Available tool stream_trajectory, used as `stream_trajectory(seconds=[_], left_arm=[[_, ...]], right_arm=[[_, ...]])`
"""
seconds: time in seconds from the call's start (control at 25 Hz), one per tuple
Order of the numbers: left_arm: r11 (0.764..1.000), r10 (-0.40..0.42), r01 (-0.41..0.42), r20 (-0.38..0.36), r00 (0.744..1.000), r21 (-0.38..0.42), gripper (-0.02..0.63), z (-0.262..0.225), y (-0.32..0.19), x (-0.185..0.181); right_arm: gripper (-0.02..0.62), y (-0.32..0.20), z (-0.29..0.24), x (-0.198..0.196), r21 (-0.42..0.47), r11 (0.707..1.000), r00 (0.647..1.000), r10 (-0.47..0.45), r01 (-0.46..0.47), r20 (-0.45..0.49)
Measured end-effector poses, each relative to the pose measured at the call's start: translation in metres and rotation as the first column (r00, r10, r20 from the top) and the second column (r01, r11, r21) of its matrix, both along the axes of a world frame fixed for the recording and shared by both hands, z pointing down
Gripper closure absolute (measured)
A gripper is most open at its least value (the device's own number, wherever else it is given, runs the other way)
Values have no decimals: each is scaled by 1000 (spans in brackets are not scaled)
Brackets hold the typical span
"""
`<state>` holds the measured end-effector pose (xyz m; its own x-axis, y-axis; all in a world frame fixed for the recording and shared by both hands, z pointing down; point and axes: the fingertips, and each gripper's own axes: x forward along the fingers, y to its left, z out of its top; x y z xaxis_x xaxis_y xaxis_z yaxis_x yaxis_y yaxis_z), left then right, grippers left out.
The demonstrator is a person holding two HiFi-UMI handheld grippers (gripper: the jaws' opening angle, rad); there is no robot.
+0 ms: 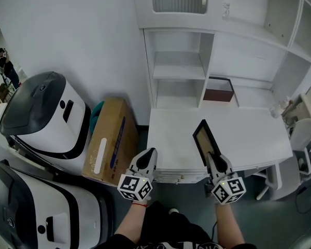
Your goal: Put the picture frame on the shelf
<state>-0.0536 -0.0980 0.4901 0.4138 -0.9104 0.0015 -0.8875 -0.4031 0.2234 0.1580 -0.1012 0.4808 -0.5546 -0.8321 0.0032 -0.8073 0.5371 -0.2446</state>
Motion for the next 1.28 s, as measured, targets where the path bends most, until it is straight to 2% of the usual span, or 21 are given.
stream_trajectory(seconds=[0.24,0.56,0.84,1.28], left_arm=[[1000,20,-20,-7,1000,5,599,0,-30,-4],[995,97,-97,0,995,21,599,-14,-86,5],[990,132,-132,0,991,52,599,-30,-132,5],[981,188,-187,-20,982,52,600,-33,-189,9]], right_arm=[[543,-27,-7,-12,17,1000,1000,-2,2,-6],[543,-77,-36,-20,66,998,1000,25,-25,-8],[543,-118,-64,-29,113,993,999,35,-38,22],[543,-160,-89,-32,152,986,998,68,-69,15]])
